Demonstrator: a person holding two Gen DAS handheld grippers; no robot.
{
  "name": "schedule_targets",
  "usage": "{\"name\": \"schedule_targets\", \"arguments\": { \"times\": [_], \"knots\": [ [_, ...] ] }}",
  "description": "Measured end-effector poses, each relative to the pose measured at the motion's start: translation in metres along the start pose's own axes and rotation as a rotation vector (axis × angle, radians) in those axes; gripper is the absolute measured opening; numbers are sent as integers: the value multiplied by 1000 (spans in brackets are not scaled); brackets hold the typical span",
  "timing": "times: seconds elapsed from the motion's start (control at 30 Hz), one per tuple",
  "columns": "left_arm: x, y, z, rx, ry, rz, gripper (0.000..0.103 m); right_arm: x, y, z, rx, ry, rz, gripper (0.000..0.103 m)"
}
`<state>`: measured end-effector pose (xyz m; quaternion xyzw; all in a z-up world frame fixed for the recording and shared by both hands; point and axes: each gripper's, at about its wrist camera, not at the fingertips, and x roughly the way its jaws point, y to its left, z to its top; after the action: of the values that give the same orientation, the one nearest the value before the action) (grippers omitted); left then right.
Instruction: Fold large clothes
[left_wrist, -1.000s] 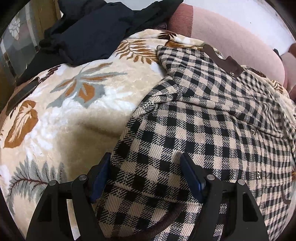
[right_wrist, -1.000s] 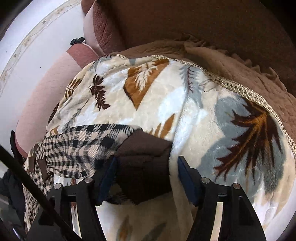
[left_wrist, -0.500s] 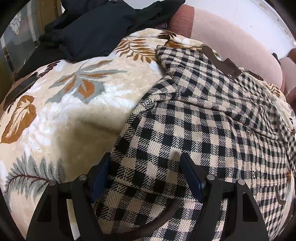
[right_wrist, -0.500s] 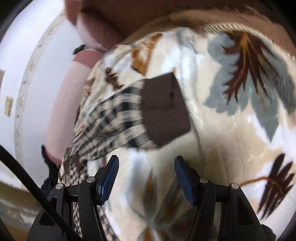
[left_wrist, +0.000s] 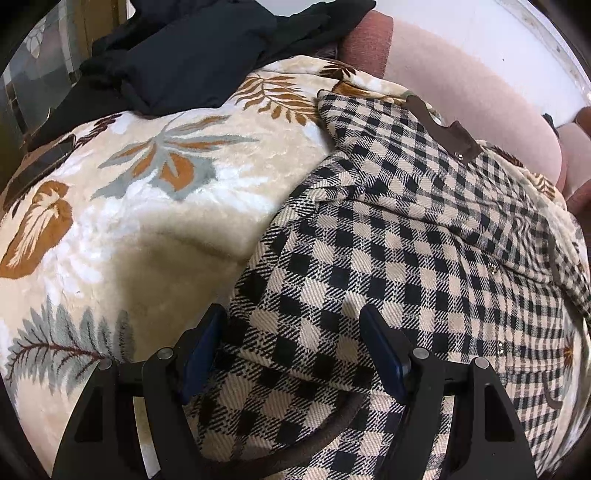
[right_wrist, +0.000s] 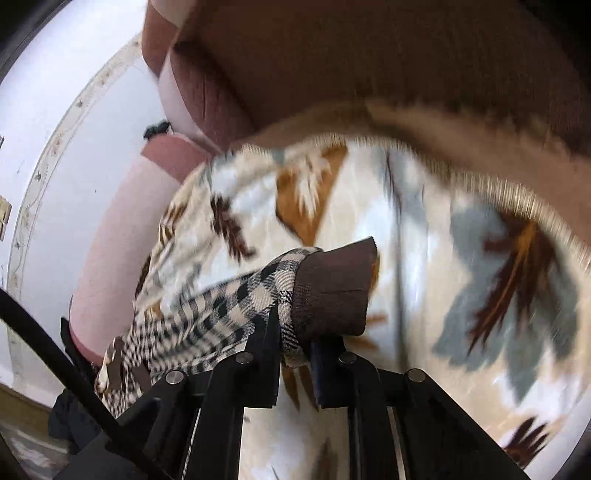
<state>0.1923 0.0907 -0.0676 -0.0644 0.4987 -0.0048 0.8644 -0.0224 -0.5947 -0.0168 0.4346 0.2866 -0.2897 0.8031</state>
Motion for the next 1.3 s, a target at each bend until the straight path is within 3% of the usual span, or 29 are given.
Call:
{"name": "schedule_targets", "arguments": {
  "times": [0.17, 0.3, 0.6, 0.8, 1.13, 1.3],
  "knots": [
    [-5, 4, 3, -23, -3, -21, 73, -3, 70, 1, -213, -36, -77, 14],
    [-13, 5, 7, -39, -11, -54, 73, 5, 143, -28, -412, -11, -48, 14],
    [-40, 24, 23, -87, -77, -108, 73, 45, 301, -145, -672, 127, 141, 14],
    [-55, 66, 41, -180, -147, -68, 73, 72, 391, -246, -830, 227, 246, 13],
    [-62, 130, 55, -350, -179, -40, 73, 111, 452, -391, -1051, 369, 292, 13],
    [-61, 142, 57, -382, -177, -36, 73, 122, 466, -446, -1261, 400, 300, 19]
  ]
}}
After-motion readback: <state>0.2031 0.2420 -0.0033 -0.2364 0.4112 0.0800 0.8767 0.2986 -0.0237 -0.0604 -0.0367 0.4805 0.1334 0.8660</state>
